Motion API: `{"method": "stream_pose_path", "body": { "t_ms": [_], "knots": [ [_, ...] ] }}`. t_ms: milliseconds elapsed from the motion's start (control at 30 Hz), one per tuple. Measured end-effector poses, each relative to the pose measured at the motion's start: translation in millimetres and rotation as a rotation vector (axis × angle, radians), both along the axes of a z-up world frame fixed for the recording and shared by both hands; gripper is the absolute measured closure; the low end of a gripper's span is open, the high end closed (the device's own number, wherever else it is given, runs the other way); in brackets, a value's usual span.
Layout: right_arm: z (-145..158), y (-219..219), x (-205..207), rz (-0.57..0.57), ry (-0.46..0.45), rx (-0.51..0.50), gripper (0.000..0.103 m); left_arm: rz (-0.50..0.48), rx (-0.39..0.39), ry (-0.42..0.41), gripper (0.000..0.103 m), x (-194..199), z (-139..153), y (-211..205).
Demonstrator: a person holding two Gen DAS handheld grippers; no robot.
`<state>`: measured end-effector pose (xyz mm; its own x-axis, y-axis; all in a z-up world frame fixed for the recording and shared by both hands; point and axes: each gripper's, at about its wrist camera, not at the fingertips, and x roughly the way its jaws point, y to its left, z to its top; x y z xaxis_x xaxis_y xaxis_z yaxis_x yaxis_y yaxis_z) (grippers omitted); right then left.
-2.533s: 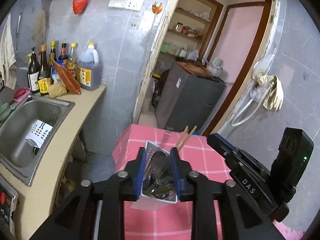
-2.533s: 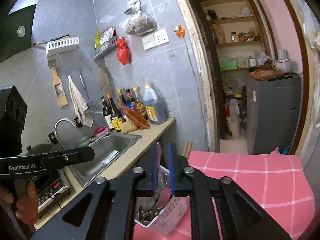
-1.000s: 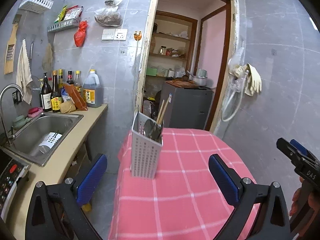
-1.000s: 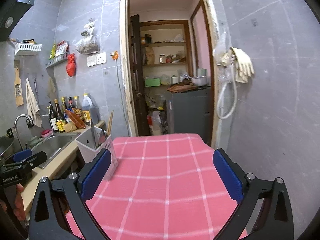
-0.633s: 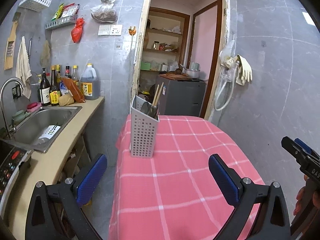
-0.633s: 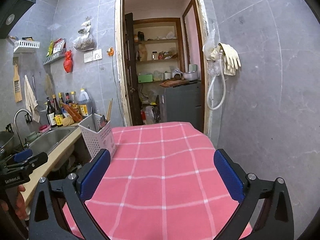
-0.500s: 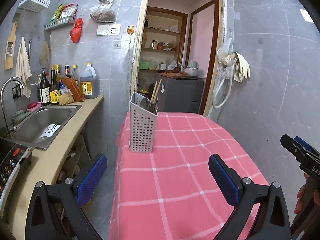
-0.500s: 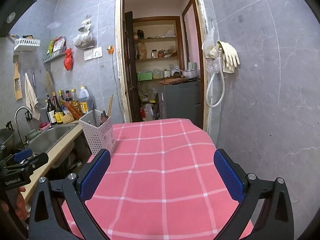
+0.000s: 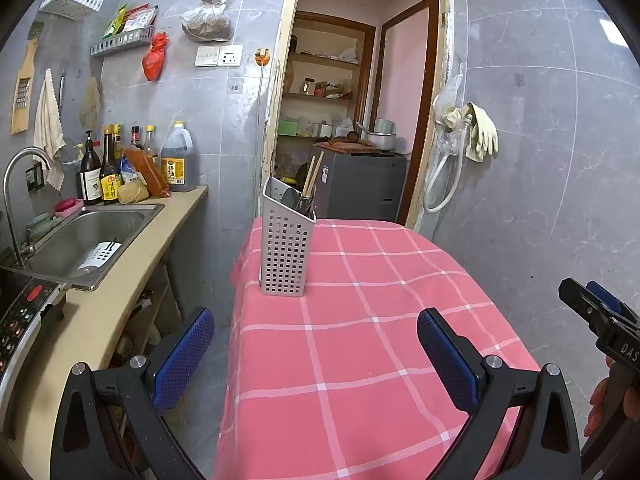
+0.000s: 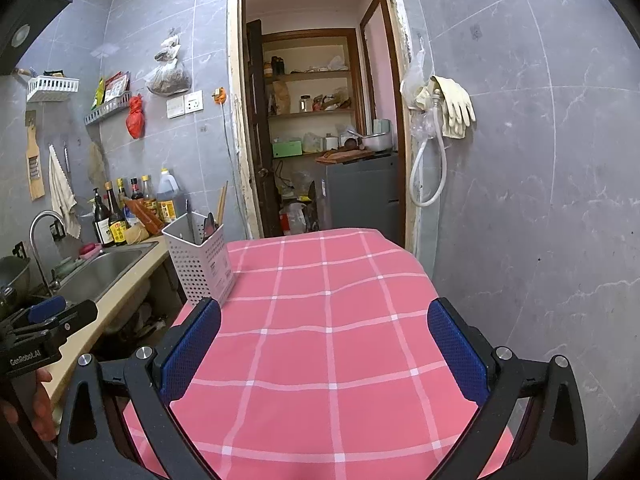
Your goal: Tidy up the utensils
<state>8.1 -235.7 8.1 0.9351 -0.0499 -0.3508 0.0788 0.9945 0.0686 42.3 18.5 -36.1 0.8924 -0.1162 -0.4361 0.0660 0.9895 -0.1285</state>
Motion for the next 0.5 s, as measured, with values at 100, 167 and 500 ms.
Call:
{"method": "stream_pose_path", "body": {
  "t_ms": [100,167,500],
  "knots": [
    [-0.2,1.0,0.6,0.001,0.0,0.002,0.001,0.0,0.001,-0.002,0.001,-0.1,0.2,-1.2],
    [-0.4,1.5,0.4,0.001,-0.001,0.001,0.001,0.001,0.002,-0.001,0.001,0.0,0.2,-1.1],
    [-0.5,2.8,-0.3,0.001,0.0,0.002,0.001,0.0,0.001,-0.001,0.001,0.0,0.1,-0.3]
  ]
}}
